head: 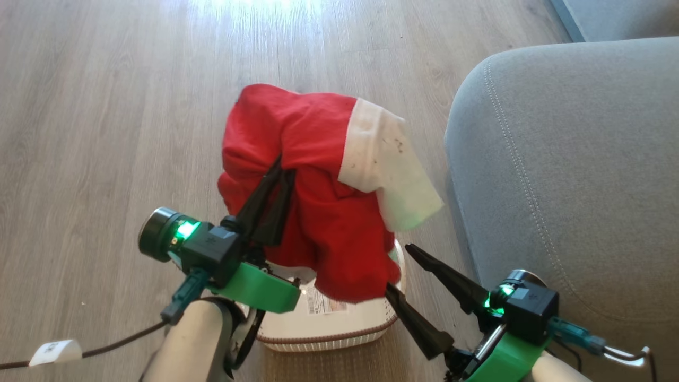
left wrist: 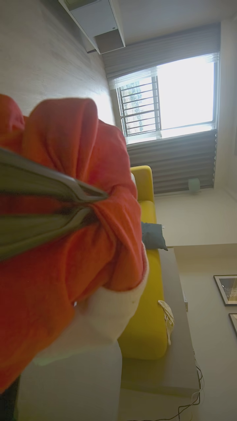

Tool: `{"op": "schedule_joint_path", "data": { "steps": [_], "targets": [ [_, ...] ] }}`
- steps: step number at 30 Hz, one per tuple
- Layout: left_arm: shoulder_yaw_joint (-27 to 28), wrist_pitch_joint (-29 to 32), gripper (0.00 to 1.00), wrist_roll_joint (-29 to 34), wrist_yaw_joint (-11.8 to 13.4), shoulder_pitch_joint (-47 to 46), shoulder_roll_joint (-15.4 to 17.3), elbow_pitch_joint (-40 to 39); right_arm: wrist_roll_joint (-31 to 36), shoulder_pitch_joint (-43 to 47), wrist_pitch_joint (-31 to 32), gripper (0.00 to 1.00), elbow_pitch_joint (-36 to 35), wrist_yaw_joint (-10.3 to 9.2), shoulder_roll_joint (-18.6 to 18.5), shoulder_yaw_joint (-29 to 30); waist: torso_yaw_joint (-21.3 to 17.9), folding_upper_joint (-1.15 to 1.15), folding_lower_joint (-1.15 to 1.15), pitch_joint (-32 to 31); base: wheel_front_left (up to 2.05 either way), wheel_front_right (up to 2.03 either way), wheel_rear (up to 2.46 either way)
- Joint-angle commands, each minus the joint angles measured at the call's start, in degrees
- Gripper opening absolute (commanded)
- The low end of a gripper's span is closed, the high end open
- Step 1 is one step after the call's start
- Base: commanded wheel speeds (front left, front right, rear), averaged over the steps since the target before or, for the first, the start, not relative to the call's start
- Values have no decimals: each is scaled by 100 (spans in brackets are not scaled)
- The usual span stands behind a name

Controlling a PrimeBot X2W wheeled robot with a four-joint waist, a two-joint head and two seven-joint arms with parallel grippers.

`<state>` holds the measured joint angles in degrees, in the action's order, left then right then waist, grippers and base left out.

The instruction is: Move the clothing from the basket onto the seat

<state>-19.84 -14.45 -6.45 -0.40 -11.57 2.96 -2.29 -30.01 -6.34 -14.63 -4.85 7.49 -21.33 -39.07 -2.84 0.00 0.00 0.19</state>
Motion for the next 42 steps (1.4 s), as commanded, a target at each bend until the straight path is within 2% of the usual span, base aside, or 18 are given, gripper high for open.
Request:
{"op": "schedule_joint_path", "data": {
  "steps": [1,8,18,30,42],
  "targets": [
    [285,-55,0,53,-15,-329,-8,-209,-95,-60,-37,100,-235,0,-85,-23,-13,0,0,0,0,0,0],
    [450,-55,0,78,-39,-336,-8,-205,-129,12,-37,100,-449,0,-357,-74,-68,0,0,2,0,0,0],
    [307,-55,0,44,-27,-306,-8,-215,-29,-90,-37,100,-555,0,-315,-240,-39,0,0,-50,0,0,0],
    [-296,-55,0,-73,-29,-196,-8,-314,109,-148,-37,100,-44,0,-10,107,60,0,0,-101,0,0,0],
    [-844,-55,0,-128,-56,-104,-8,-288,953,-297,-37,100,292,0,198,605,187,0,0,-68,0,0,0]
  ]
}}
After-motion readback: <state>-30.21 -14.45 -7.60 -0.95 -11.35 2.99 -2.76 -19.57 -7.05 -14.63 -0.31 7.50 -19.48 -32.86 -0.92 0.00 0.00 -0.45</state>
